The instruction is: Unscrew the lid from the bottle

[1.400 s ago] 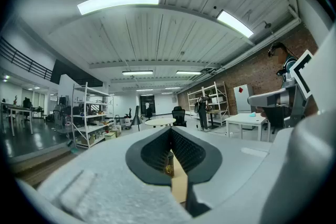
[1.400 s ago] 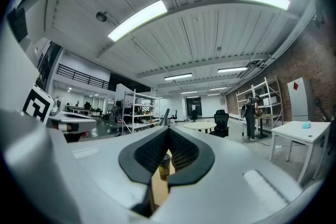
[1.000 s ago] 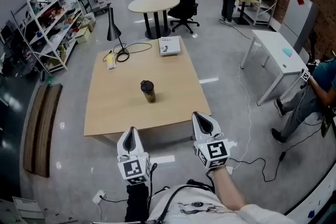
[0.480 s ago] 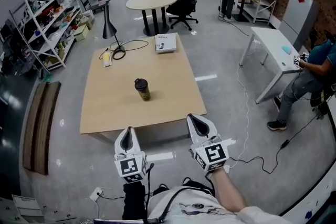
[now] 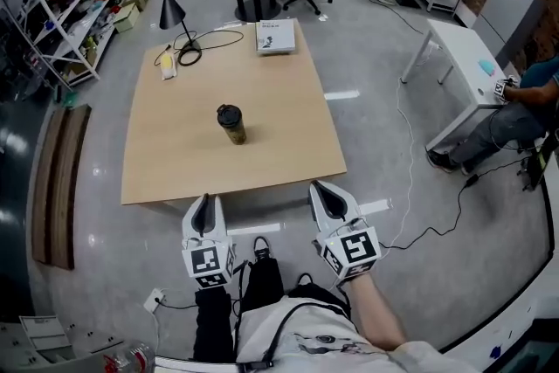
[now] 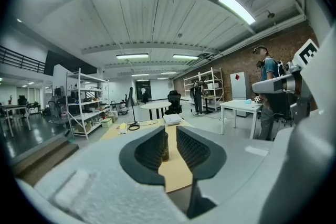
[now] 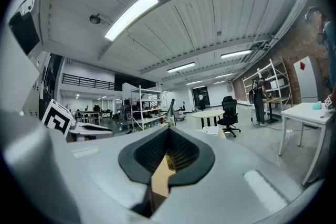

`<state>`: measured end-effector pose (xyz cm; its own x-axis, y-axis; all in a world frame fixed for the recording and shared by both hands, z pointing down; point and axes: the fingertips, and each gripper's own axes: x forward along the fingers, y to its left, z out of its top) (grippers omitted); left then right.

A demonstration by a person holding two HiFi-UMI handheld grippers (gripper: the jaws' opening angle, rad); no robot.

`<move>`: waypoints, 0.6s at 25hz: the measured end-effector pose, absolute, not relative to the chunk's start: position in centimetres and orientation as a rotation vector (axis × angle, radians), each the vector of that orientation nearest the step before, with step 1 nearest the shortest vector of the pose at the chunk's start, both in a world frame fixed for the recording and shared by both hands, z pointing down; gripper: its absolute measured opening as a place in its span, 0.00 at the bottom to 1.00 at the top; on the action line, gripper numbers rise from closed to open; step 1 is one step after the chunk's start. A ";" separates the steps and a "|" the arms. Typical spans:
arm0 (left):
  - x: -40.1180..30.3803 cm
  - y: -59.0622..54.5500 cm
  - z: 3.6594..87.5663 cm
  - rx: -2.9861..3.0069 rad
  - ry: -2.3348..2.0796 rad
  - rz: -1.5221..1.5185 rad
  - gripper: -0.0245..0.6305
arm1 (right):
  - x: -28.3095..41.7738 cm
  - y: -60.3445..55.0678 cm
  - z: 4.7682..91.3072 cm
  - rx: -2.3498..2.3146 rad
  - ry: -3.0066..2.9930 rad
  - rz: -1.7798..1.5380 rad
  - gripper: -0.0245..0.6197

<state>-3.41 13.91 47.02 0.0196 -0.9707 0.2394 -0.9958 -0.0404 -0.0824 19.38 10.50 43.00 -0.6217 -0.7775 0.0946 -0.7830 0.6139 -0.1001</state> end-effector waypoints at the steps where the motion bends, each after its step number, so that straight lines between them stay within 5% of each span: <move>1: -3.8 12.9 47.6 2.182 -2.072 0.351 0.16 | 18.4 9.6 43.3 1.336 -2.783 0.197 0.05; 8: -7.5 4.5 51.3 2.306 -1.837 0.342 0.42 | 11.0 1.8 43.7 1.275 -2.787 0.179 0.07; 15: -10.4 -0.7 55.3 2.385 -1.637 0.456 0.68 | 4.5 -3.2 44.2 1.155 -2.808 0.196 0.30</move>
